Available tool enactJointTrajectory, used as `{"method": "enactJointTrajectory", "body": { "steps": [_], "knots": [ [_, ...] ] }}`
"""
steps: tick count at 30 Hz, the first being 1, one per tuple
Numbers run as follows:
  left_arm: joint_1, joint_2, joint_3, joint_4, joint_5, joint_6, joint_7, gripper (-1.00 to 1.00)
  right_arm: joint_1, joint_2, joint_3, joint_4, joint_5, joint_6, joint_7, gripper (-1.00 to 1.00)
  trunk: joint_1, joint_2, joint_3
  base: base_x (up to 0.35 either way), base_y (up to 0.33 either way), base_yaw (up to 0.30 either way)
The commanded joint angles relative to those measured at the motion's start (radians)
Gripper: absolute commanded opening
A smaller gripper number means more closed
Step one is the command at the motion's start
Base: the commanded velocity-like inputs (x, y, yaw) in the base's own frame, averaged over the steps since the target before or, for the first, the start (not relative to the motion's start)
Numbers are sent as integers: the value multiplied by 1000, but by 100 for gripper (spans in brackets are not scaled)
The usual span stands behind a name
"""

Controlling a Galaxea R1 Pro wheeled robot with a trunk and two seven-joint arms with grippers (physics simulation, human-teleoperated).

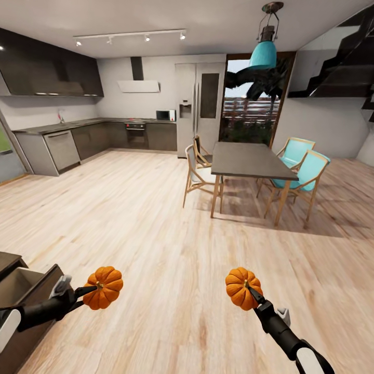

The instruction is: Place each of the two pumpkins and all three candles from the living room inside a cabinet in the living room (use any cabinet), then make sure every cabinet is closed, and position the cauldron so it is next to a table in the living room.

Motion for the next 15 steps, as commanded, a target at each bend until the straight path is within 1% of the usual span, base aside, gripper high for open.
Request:
{"method": "enactJointTrajectory", "body": {
  "steps": [1, 4, 7, 10, 15],
  "knots": [
    [0, 0, 0, -1, 9, 4, 1, -100, 0, 0, 0, -1, -6, 2, 1, -100, 0, 0, 0, 263, -123, 0],
    [0, -1, 0, -1, 9, 4, 1, -100, 0, 0, 0, -1, -6, 2, 1, -100, 0, 0, 0, 217, -126, 6],
    [0, -1, 0, -1, 9, 4, 1, -100, 0, 0, 0, 0, -4, 2, 1, -100, 0, 0, 0, 119, -90, 74],
    [0, 0, 0, -1, 9, 4, 1, -100, 0, 0, 1, 0, -5, 2, 1, -100, 0, 0, 0, 27, -21, 209],
    [0, -1, 0, -1, 9, 4, 1, -100, 0, 0, 1, 0, -5, 2, 1, -100, 0, 0, 0, 5, -3, 274]
  ]
}}
